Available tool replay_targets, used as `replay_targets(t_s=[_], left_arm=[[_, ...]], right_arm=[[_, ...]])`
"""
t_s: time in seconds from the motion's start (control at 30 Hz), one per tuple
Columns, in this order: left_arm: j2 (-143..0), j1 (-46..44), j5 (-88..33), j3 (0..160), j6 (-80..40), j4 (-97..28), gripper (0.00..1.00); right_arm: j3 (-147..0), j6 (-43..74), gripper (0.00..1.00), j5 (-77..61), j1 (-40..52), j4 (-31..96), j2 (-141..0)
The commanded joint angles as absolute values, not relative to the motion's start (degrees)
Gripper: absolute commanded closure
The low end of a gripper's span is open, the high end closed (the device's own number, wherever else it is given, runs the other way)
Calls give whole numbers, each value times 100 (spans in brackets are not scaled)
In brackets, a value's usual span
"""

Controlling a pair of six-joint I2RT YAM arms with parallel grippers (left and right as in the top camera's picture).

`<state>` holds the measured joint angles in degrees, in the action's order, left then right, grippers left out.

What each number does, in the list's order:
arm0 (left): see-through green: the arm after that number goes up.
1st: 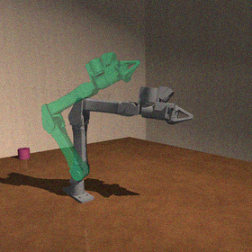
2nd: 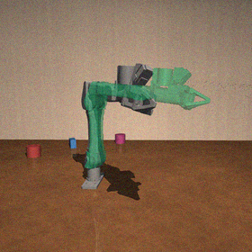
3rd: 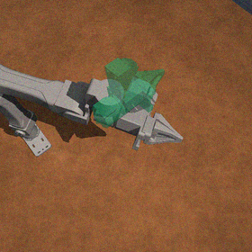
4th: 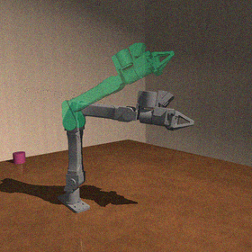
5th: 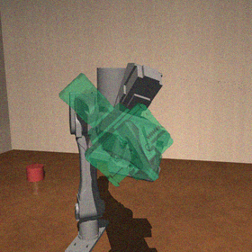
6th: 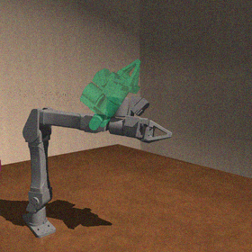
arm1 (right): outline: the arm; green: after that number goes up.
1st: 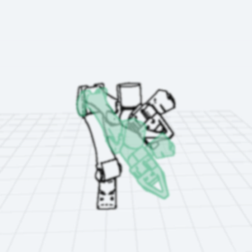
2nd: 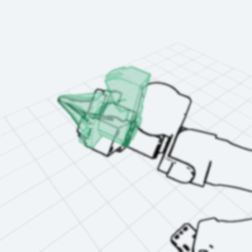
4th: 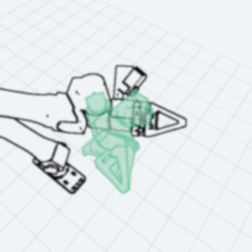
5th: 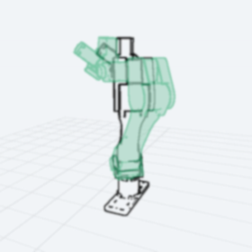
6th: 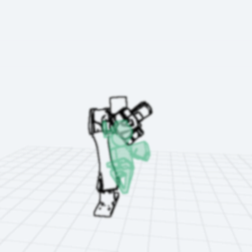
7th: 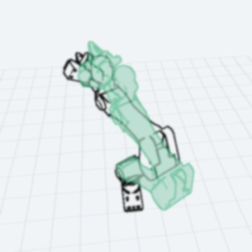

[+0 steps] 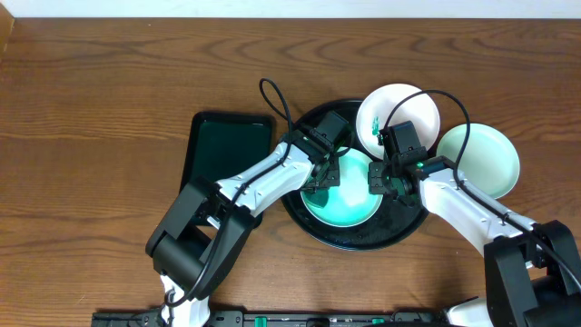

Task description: Clean dirty plates on tray and stack at the side

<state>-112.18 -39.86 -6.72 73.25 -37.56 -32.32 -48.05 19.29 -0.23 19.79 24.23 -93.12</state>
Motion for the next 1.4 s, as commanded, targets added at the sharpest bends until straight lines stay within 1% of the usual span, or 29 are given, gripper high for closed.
replay_targets(t_s=[0.0, 0.17, 0.47, 0.63, 0.8, 0.9, 1.03, 1.2, 1.37], left_arm=[[-11574, -4152, -1463, 7153, -3828, -3205, 93], [-11574, -4150, -1852, 7153, -3828, -3114, 93], [-11563, -4147, -3395, 7188, -3830, -2351, 92], [-11397, -4071, -3406, 7306, -3826, -2340, 93], [-10925, -3824, -3380, 7310, -3774, -2342, 93], [-10626, -3675, -3118, 7310, -3734, -2375, 93], [-10407, -3575, -2471, 7310, -3581, -2620, 93], [-10433, -3599, -1201, 7262, -3586, -3218, 93], [-10575, -3699, -582, 7124, -3590, -3400, 93]], right_arm=[[-4858, 2010, 99, -349, 2036, 2357, -9225], [-4858, 2010, 99, -349, 2036, 2357, -9225], [-4858, 2010, 99, -349, 2036, 2357, -9225], [-4858, 2010, 99, -346, 2036, 2357, -9225], [-4858, 2010, 99, -349, 2036, 2357, -9225], [-4858, 2010, 99, -346, 2036, 2355, -9225], [-4858, 2010, 99, -349, 2036, 2355, -9225], [-4858, 2010, 99, -349, 2036, 2355, -9225], [-4858, 2012, 99, -349, 2036, 2338, -9225]])
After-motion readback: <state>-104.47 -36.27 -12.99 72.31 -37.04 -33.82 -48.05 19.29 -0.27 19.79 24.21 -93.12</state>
